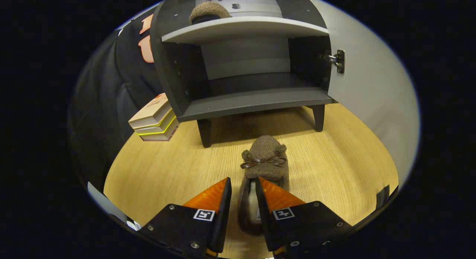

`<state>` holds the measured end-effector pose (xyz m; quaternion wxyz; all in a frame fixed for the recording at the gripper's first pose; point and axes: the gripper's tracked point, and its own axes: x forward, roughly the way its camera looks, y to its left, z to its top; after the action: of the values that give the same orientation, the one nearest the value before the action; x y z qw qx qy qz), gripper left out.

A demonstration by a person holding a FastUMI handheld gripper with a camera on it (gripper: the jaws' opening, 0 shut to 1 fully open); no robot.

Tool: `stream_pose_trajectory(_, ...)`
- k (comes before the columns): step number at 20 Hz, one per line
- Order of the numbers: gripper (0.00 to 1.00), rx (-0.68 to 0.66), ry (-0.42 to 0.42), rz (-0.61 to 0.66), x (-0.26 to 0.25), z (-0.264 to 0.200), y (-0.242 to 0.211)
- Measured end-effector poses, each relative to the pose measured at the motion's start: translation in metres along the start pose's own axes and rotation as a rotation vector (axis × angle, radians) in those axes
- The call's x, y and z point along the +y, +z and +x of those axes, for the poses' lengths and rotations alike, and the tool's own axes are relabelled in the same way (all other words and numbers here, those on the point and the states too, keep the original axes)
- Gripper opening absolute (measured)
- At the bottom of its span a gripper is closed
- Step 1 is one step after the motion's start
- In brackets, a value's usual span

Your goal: Open the shoe cabinet door, grab the shoes and put them into the shoe cabinet, then close the shoe cabinet door.

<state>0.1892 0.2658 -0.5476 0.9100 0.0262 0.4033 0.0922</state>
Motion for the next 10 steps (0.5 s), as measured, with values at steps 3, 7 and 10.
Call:
stream_pose_trajectory(3, 0.41, 0.007, -0.004, 0.011, -0.004, 0.022, -0.008)
stream_pose_trajectory(7, 0.38, -0.004, -0.008, 0.009, -0.004, 0.05, -0.004)
stream_pose_trajectory(10, 0.33, -0.012, -0.009, 0.017, -0.001, 0.067, -0.002)
